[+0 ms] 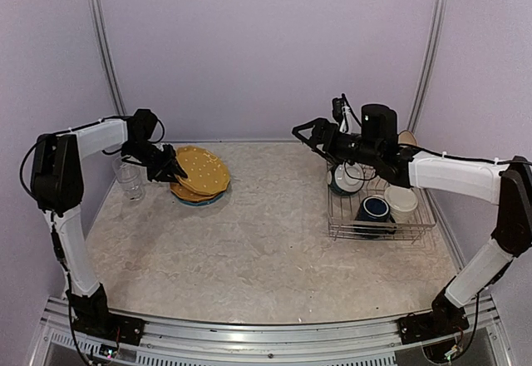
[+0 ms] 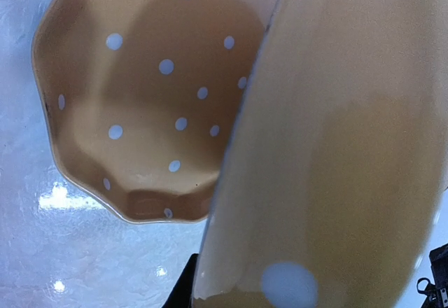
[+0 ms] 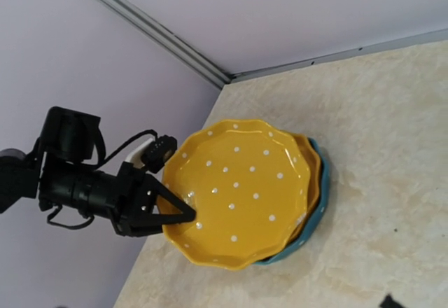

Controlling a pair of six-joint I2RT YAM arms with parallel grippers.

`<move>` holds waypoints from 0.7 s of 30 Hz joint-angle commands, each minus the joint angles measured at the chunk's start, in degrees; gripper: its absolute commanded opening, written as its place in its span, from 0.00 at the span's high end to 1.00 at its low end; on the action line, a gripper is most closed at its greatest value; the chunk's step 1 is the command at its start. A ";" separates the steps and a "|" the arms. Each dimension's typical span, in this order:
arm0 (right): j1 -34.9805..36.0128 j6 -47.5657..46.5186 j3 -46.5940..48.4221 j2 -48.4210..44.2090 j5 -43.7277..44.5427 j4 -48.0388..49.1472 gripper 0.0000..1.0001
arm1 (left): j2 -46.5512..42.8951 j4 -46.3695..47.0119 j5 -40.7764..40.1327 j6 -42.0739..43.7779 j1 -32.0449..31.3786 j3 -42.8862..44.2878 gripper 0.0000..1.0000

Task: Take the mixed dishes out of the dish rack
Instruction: Place the plate on the plate.

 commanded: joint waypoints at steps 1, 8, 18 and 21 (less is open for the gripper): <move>-0.53 -1.99 -1.01 -2.25 1.57 -2.07 0.07 | 1.15 1.90 2.68 2.23 1.18 3.33 1.00; -0.59 -2.78 -1.31 -3.05 2.04 -2.60 0.06 | 3.83 1.22 3.51 2.71 2.57 4.63 1.00; -0.80 -3.96 -1.73 -5.00 3.27 -4.18 0.07 | 6.03 0.77 2.78 2.80 2.83 5.23 0.85; -0.79 -4.32 -2.00 -5.63 3.77 -4.68 0.06 | 6.37 0.59 2.20 3.09 2.83 5.15 0.78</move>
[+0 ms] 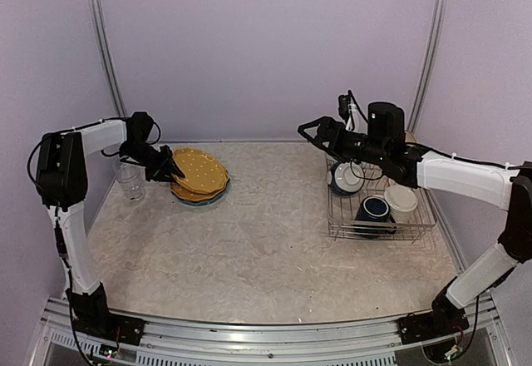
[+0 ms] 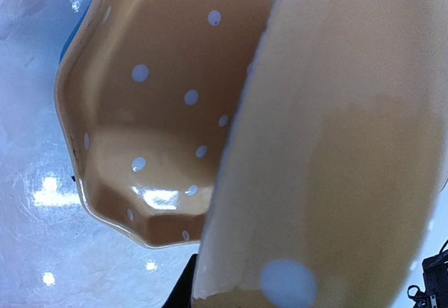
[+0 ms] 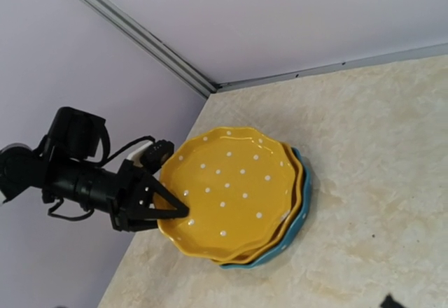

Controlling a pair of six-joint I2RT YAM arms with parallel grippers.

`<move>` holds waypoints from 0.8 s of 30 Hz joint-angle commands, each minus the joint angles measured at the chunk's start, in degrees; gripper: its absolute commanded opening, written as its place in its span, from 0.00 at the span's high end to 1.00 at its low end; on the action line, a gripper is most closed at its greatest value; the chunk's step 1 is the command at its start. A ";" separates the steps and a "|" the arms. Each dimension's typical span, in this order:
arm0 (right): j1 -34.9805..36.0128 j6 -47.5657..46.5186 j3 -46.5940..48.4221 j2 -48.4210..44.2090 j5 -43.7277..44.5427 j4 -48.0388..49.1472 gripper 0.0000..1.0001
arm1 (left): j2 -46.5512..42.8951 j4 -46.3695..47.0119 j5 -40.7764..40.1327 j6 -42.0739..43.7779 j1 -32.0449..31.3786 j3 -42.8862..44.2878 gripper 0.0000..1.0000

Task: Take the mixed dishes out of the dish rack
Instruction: Place the plate on the plate.

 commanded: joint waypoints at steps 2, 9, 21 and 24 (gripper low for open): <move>-0.67 -1.49 -1.17 -2.67 1.45 -2.05 0.06 | 1.31 1.68 -2.00 1.81 0.07 1.83 0.76; -0.65 -2.14 -1.94 -4.19 2.62 -2.82 0.06 | 2.14 1.25 -2.97 2.07 0.29 2.38 0.74; -0.69 -2.38 -2.96 -5.29 3.18 -2.87 0.06 | 3.07 -0.67 -7.76 3.29 0.56 3.42 0.56; -0.72 -2.52 -3.23 -5.63 3.39 -2.94 0.06 | 3.02 -1.02 -8.96 3.59 0.63 3.58 0.51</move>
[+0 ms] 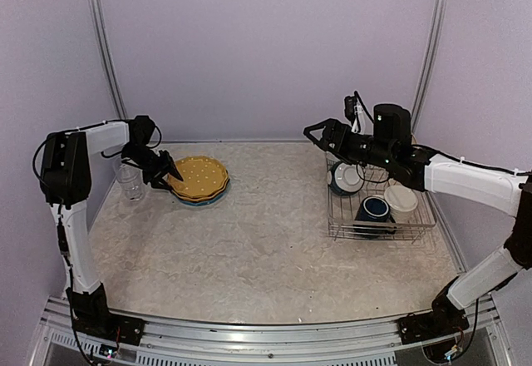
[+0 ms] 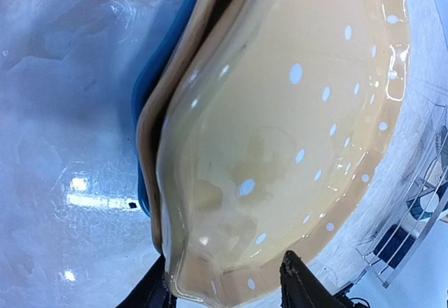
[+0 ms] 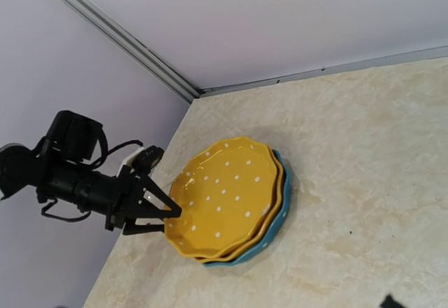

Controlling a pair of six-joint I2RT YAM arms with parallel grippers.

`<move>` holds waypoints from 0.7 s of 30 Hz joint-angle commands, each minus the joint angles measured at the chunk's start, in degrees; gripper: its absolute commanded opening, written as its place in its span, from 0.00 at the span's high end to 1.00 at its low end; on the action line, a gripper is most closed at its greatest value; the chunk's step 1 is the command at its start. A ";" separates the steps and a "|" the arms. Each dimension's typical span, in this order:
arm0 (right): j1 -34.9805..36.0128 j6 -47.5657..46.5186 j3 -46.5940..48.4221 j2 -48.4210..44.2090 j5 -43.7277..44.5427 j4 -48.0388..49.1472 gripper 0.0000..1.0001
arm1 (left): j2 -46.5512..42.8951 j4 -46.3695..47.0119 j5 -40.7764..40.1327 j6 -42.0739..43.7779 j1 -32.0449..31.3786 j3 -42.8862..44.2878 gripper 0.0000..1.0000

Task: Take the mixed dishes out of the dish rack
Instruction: Place the plate on the plate.

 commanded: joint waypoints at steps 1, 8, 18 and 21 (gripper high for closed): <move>-0.65 -0.98 -1.01 -1.96 0.99 -0.69 0.06 | 0.53 0.19 -2.09 1.43 0.40 2.44 0.49; -0.76 -3.02 -0.33 -2.83 2.62 -3.53 0.06 | -0.04 -0.01 -4.19 1.72 0.40 2.13 0.38; -0.79 -10.47 1.74 -6.04 12.37 -16.29 0.03 | -10.06 3.21 -7.62 2.30 0.08 -2.03 0.15; -0.89 -13.42 2.94 -7.13 19.82 -23.34 0.02 | -14.35 4.96 -6.71 2.97 -0.65 -3.35 0.12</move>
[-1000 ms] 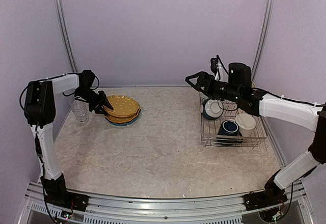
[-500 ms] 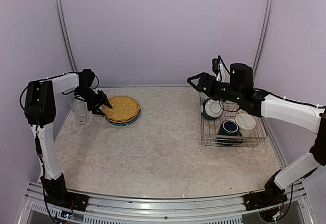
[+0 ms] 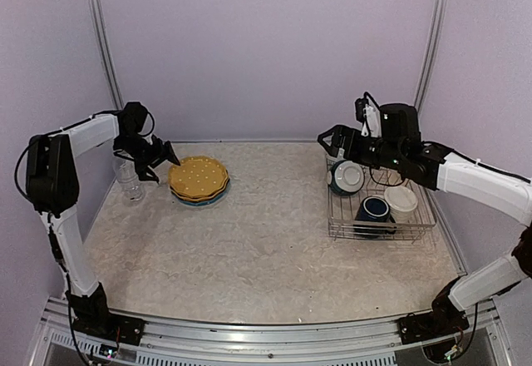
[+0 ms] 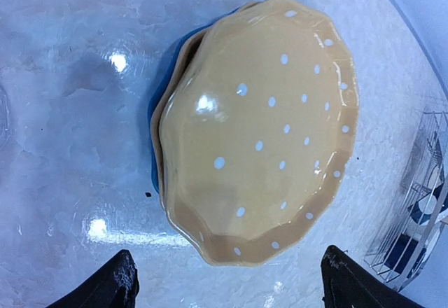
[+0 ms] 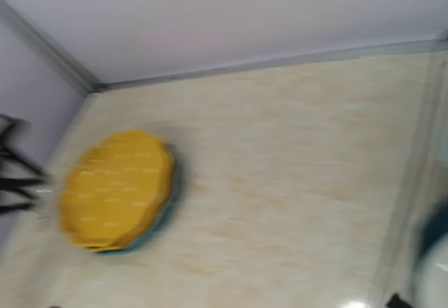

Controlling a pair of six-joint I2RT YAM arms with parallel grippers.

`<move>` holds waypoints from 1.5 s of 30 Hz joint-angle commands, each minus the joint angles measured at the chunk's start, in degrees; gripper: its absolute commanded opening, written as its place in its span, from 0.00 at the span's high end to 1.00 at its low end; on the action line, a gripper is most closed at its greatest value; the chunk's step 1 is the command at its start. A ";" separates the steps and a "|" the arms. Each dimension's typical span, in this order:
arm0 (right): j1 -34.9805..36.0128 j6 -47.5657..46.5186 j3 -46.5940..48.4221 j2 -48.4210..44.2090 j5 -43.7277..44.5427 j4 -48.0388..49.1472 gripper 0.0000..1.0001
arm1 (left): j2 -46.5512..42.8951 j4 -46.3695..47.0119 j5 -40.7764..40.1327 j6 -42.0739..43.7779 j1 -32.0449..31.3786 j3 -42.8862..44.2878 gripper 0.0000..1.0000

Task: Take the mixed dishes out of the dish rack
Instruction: Place the plate on the plate, then grab the plate from the dish rack.

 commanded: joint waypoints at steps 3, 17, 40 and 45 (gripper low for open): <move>-0.83 -7.86 3.08 -3.67 18.23 -17.13 0.00 | -12.15 6.87 0.97 2.65 -2.25 -4.23 0.09; -14.85 -13.31 7.87 -0.41 35.44 -33.11 0.00 | -30.94 17.76 2.40 8.89 -10.86 -12.06 0.01; -28.86 -16.52 15.06 19.40 28.37 -23.53 0.31 | -41.94 33.28 -0.56 -2.25 -4.26 -22.78 0.01; -28.82 -16.02 14.94 20.39 29.90 -22.98 0.48 | -40.28 31.06 -1.30 -1.86 -4.36 -21.05 0.01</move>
